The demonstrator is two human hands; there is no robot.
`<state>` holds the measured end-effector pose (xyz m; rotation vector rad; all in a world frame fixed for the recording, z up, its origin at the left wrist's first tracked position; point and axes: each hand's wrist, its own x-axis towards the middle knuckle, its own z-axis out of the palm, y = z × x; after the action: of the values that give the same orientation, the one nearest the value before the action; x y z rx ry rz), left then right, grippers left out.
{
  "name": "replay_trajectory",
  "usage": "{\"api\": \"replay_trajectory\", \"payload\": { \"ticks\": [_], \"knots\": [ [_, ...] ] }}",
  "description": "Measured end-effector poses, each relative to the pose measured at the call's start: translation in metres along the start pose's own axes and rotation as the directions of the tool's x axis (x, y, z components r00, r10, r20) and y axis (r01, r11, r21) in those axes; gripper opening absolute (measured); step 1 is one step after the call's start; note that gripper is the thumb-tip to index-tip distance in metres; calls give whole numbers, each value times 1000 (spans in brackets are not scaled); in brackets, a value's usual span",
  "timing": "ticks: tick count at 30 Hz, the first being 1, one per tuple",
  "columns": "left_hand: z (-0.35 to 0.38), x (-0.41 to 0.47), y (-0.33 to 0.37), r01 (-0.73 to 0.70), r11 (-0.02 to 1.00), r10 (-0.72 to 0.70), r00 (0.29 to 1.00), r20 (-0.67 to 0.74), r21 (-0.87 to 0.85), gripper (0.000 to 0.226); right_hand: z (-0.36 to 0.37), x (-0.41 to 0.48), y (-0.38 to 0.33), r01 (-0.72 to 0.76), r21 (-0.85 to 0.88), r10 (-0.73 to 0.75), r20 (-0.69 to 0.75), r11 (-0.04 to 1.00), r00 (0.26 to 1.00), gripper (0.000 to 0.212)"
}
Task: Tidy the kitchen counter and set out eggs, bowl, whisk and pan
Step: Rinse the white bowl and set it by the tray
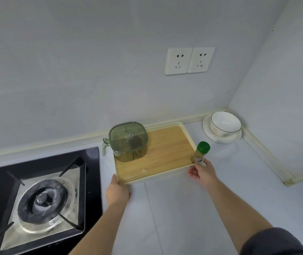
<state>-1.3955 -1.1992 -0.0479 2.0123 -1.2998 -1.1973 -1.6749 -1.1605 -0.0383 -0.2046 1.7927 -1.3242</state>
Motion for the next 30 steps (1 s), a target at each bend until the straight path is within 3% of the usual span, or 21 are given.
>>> {"api": "replay_trajectory", "payload": {
  "ticks": [4, 10, 13, 19, 23, 26, 30],
  "knots": [
    [22, -4, 10, -24, 999, 24, 1000, 8, 26, 25, -16, 11, -8, 6, 11, -6, -16, 1000, 1000, 22],
    [54, -8, 22, -5, 1000, 5, 1000, 31, 13, 41, -41, 26, -24, 11, 8, -11, -32, 1000, 999, 26],
    [66, -12, 30, -1, 1000, 1, 999, 40, 10, 39, -52, 33, -30, 16, -2, -16, -38, 1000, 999, 29],
    [80, -12, 33, 34, 999, -35, 999, 31, 22, 48, -63, 43, -34, 0, -13, -1, -25, 1000, 1000, 22],
    [78, -12, 33, 8, 1000, -8, 999, 35, 2, 42, -63, 45, -31, -14, 3, 14, -15, 1000, 1000, 15],
    [70, -15, 32, 6, 1000, -4, 997, 83, -23, 40, -56, 37, -21, -57, 52, 58, -21, 997, 998, 30],
    [48, -34, 25, -37, 999, 40, 993, 110, -31, 60, -32, 6, 3, -100, 57, 99, 25, 993, 995, 56]
  ]
}}
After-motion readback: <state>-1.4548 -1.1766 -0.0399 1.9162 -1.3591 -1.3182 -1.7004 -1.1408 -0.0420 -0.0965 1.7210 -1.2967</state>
